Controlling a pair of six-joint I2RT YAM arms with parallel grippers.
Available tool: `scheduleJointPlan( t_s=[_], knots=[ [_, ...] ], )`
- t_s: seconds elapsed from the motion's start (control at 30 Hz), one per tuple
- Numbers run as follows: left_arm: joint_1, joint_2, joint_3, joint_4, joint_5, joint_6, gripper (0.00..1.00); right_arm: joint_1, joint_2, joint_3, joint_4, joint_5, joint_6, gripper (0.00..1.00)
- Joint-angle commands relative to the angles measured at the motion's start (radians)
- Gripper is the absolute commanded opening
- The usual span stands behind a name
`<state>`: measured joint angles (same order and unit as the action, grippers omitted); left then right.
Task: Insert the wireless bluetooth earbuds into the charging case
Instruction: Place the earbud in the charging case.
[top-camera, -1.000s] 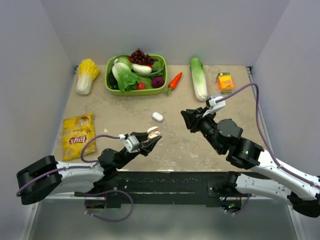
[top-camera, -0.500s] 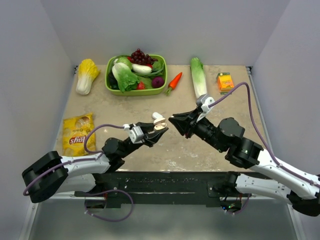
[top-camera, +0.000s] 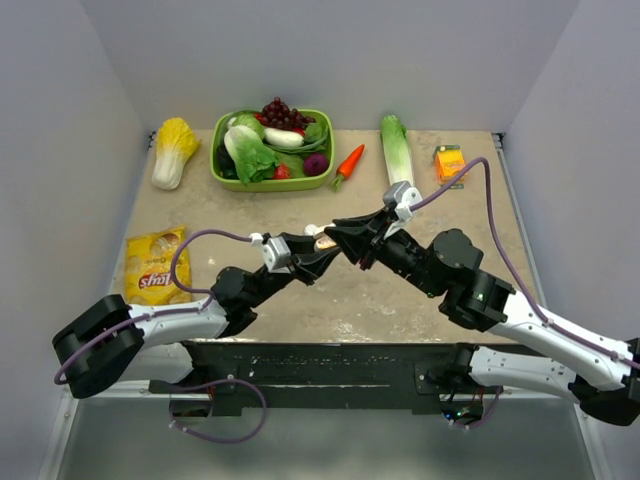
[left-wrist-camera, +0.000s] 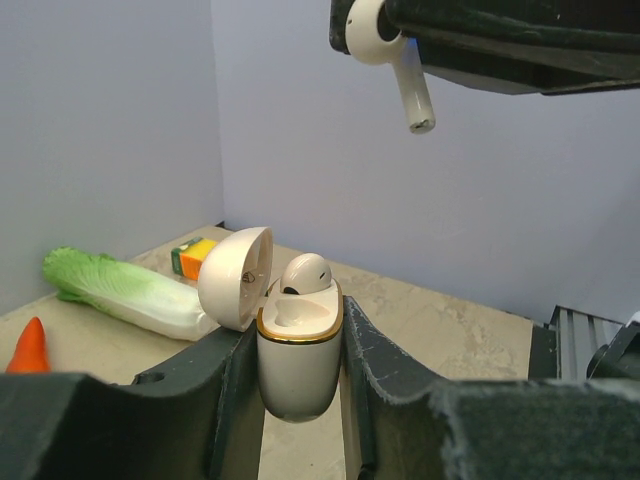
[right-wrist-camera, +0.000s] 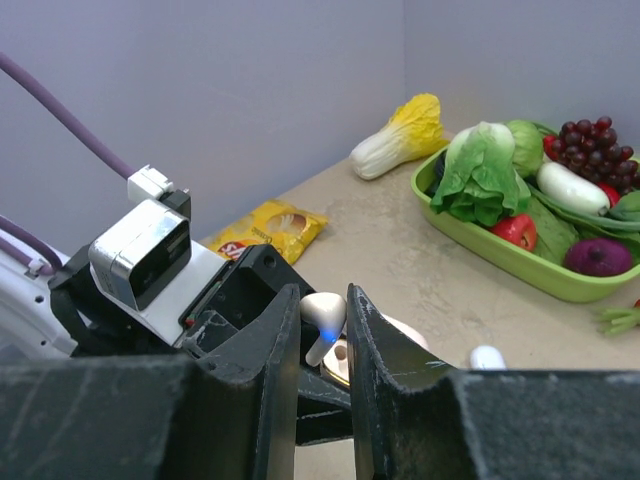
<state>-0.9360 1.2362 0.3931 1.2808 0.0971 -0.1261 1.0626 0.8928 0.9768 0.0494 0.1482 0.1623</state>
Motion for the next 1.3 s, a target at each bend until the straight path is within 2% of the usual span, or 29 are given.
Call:
scheduleJointPlan(
  t_s=[0.0, 0.47, 0.77, 1.27],
  knots=[
    [0.005, 0.002, 0.058, 0.594, -0.019, -0.056, 0.0, 0.008, 0.012, 0.013, 0.101, 0.045, -0.03, 0.0],
    [0.005, -0.014, 0.127, 0.549, 0.019, -0.073, 0.0, 0.016, 0.041, 0.0, 0.148, 0.065, -0.09, 0.0],
    [0.005, -0.064, 0.164, 0.399, 0.016, -0.092, 0.0, 0.031, 0.054, 0.002, 0.19, 0.085, -0.141, 0.0],
    [0.006, -0.073, 0.204, 0.304, 0.027, -0.109, 0.0, 0.048, 0.046, 0.013, 0.236, 0.09, -0.202, 0.0]
  ],
)
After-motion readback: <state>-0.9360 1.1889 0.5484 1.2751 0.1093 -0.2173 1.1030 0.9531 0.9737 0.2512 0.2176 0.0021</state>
